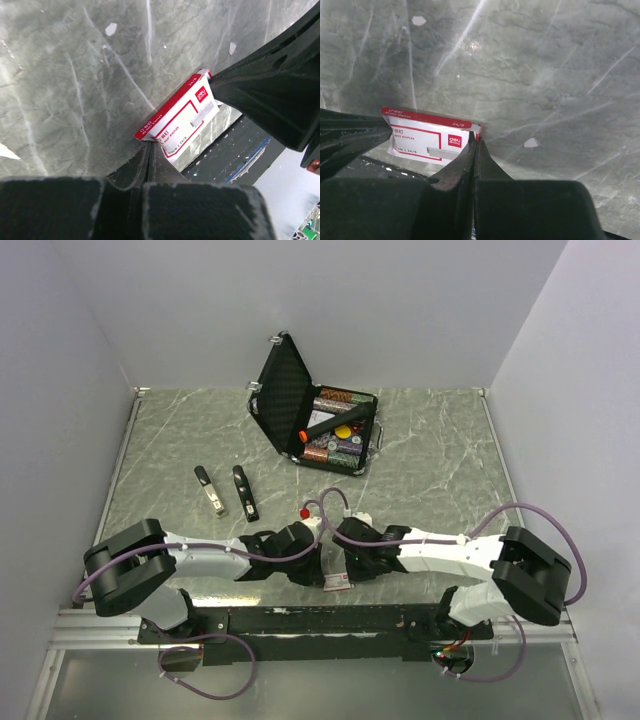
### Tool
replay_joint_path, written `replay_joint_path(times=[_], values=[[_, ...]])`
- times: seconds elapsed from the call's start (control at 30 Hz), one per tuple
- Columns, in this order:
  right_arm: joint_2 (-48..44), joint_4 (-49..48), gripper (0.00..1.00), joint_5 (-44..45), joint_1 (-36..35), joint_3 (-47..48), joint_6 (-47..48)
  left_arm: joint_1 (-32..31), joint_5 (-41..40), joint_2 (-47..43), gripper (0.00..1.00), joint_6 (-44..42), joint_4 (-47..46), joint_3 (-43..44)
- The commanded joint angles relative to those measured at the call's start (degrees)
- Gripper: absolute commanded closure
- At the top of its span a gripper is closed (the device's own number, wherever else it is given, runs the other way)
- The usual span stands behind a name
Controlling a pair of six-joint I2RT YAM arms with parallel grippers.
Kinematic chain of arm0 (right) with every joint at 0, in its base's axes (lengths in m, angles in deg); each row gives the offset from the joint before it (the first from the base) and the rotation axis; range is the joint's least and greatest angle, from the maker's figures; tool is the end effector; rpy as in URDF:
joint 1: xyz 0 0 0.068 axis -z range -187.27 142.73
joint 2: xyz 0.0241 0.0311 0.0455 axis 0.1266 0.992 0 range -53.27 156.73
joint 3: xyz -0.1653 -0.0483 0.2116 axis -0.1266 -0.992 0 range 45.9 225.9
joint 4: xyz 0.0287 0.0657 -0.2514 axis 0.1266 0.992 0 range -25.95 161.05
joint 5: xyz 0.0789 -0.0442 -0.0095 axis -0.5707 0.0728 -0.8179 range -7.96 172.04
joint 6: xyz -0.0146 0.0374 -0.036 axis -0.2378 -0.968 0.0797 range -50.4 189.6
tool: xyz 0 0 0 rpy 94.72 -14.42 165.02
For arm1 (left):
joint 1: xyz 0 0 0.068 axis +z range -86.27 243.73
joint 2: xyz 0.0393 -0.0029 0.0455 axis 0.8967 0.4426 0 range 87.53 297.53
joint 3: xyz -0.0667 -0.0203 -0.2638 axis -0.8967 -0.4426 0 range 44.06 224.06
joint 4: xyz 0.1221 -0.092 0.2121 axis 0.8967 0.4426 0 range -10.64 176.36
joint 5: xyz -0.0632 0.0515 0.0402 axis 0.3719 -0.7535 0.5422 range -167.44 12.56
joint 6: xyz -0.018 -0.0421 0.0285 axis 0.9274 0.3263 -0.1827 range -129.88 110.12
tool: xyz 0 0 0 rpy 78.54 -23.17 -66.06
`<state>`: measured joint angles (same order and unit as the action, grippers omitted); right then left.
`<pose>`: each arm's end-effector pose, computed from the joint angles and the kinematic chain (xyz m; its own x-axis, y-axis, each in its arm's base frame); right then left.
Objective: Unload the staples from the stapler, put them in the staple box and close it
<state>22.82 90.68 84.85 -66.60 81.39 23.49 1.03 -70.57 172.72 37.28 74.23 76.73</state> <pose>0.1158 0.1917 0.1548 -0.9382 -0.1708 -0.3009 -0.2498 0.9361 0.2476 0.1195 -0.2406 0.1382 -0.9036 0.1635 -0.3959 0.3776 0.7402 -0.5563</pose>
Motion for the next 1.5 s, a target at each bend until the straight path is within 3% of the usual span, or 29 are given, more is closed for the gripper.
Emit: replay_joint_path(times=[0.0,0.27,0.67,1.03,1.17,1.3,1.47], values=[[4.2,-4.7,1.0,-0.3,-1.8,2.5,-2.5,1.0,-5.6,1.6,0.99,-3.4,6.1,-0.1],[3.2,-1.2,0.99,2.4,-2.1,4.2,-2.7,1.3,-5.8,1.6,0.99,-3.7,5.9,0.5],[-3.2,7.3,0.77,7.6,-2.0,5.4,-2.8,1.5,-5.9,1.5,0.99,-3.6,6.0,-0.1],[-6.3,10.3,0.73,10.6,-1.7,4.4,-3.3,1.6,-5.8,2.3,0.99,-4.4,6.6,1.3],[-5.2,9.3,0.77,10.5,-1.1,3.7,-3.1,1.6,-5.7,2.3,0.99,-4.4,6.6,1.3],[-3.6,7.2,1.0,9.1,-1.1,3.0,-2.9,1.6,-5.8,2.2,0.99,-4.2,6.6,1.1],[-2.3,5.3,1.0,8.2,-1.0,1.6,-3.9,1.6,-5.4,2.2,0.99,-3.7,6.1,0.6]])
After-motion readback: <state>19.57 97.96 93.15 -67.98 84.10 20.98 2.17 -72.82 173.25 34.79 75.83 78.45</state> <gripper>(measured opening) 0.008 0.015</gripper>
